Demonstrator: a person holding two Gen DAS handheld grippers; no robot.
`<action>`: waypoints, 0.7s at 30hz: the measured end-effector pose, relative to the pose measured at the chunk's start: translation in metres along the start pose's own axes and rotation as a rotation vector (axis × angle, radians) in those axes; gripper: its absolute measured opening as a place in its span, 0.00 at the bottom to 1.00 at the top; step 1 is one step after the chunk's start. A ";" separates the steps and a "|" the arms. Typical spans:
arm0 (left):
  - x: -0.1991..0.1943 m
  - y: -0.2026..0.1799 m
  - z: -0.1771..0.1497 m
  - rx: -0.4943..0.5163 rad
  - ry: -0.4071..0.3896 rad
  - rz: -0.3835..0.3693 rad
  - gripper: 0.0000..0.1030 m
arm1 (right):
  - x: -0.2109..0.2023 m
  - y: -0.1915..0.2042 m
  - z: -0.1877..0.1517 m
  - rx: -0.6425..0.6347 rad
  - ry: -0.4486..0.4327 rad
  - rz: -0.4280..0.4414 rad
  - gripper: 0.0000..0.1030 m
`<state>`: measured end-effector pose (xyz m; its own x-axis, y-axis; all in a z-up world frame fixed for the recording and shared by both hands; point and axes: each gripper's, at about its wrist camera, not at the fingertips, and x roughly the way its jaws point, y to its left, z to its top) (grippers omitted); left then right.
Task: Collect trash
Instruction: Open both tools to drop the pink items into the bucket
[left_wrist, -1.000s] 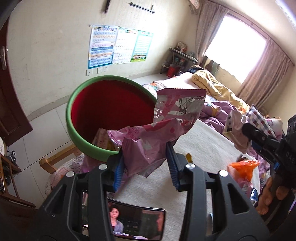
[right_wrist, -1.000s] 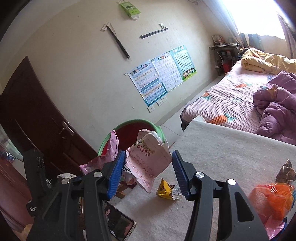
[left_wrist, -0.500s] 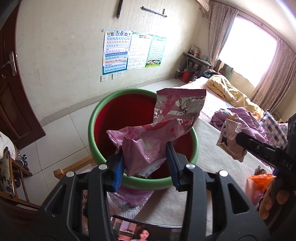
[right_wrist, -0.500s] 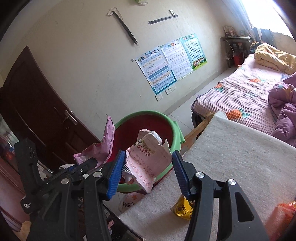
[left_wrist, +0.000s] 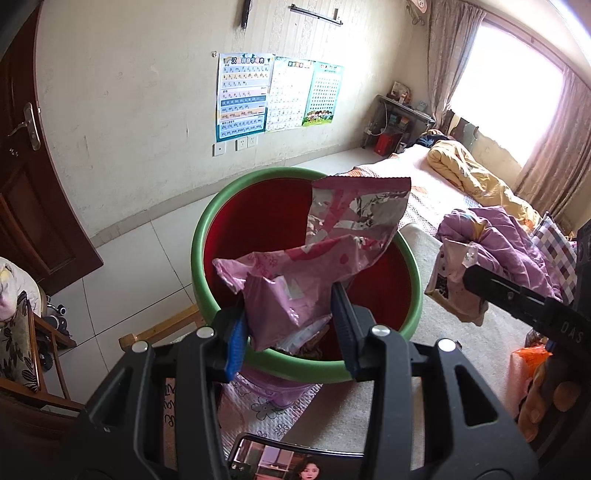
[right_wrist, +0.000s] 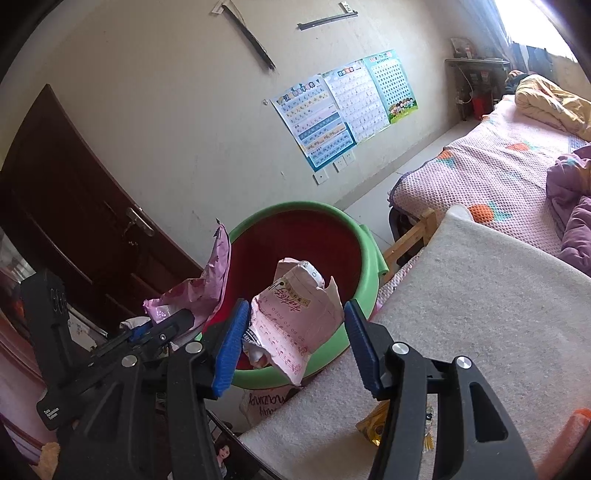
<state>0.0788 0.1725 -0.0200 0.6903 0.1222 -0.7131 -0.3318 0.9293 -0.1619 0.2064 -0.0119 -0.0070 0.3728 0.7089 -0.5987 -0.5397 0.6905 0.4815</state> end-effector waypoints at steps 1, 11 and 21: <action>0.001 0.000 0.000 -0.001 0.003 0.002 0.39 | 0.001 0.000 0.000 0.002 0.003 0.001 0.51; 0.009 0.001 0.001 0.001 0.010 0.035 0.39 | 0.009 0.009 0.005 -0.007 0.001 0.011 0.51; 0.022 -0.004 0.001 0.008 0.043 0.069 0.39 | 0.015 0.011 0.007 -0.008 0.003 0.000 0.51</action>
<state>0.0958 0.1721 -0.0351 0.6374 0.1714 -0.7512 -0.3725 0.9220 -0.1057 0.2112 0.0072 -0.0060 0.3706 0.7082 -0.6010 -0.5453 0.6897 0.4764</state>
